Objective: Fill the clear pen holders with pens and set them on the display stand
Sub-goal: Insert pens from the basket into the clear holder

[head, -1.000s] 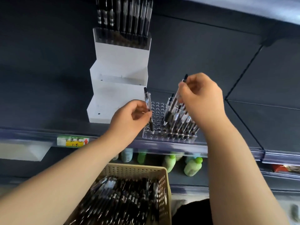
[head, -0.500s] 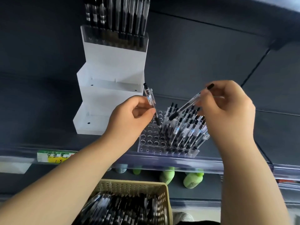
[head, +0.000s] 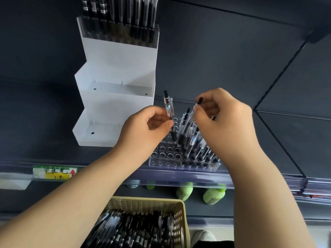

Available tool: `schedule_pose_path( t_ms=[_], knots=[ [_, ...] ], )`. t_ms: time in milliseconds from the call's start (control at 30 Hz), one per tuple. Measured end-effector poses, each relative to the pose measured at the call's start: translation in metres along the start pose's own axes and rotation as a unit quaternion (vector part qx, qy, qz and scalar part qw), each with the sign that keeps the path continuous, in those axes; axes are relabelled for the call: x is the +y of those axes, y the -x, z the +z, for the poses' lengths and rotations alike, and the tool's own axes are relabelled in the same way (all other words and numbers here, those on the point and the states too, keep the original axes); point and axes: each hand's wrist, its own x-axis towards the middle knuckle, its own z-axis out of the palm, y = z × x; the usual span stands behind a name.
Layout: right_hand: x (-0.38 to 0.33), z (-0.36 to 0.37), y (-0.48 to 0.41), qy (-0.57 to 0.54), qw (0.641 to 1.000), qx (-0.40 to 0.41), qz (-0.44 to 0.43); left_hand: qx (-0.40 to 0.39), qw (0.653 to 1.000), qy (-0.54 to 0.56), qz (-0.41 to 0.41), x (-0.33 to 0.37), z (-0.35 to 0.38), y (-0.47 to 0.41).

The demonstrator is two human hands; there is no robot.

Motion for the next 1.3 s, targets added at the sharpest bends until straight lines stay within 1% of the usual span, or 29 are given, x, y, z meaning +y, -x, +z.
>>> schedule_pose_path(
  t_ms=[133,400,500,600,733,933,1000,1200,1300],
  knots=[
    [0.002,0.004,-0.001,0.044,0.999,-0.016,0.005,-0.002,1.000,-0.008,0.005,0.001,0.000,0.001],
    [0.007,0.013,-0.001,0.095,0.994,-0.056,0.009,0.006,1.000,-0.008,0.000,0.001,0.000,0.001],
    [0.009,0.014,-0.001,0.121,0.991,-0.059,0.009,0.009,1.000,-0.003,0.003,0.002,0.000,0.000],
    [0.013,0.015,-0.002,0.138,0.989,-0.051,-0.006,0.009,1.000,0.001,0.005,0.001,0.001,-0.002],
    [0.016,0.017,-0.002,0.149,0.987,-0.030,-0.052,0.008,1.000,0.005,0.003,0.000,0.001,-0.002],
    [0.022,0.027,-0.004,0.161,0.976,0.045,-0.142,0.006,1.000,0.003,0.003,-0.002,0.003,-0.002],
    [0.023,0.028,-0.003,0.165,0.971,0.056,-0.161,0.004,1.000,0.000,0.004,-0.002,0.003,-0.002],
    [0.026,0.021,-0.006,0.171,0.977,0.020,-0.128,-0.001,1.000,-0.007,0.001,-0.002,0.005,0.000],
    [0.025,0.012,-0.007,0.139,0.982,0.029,-0.120,-0.005,1.000,-0.011,0.003,-0.002,0.005,0.001]
  ],
)
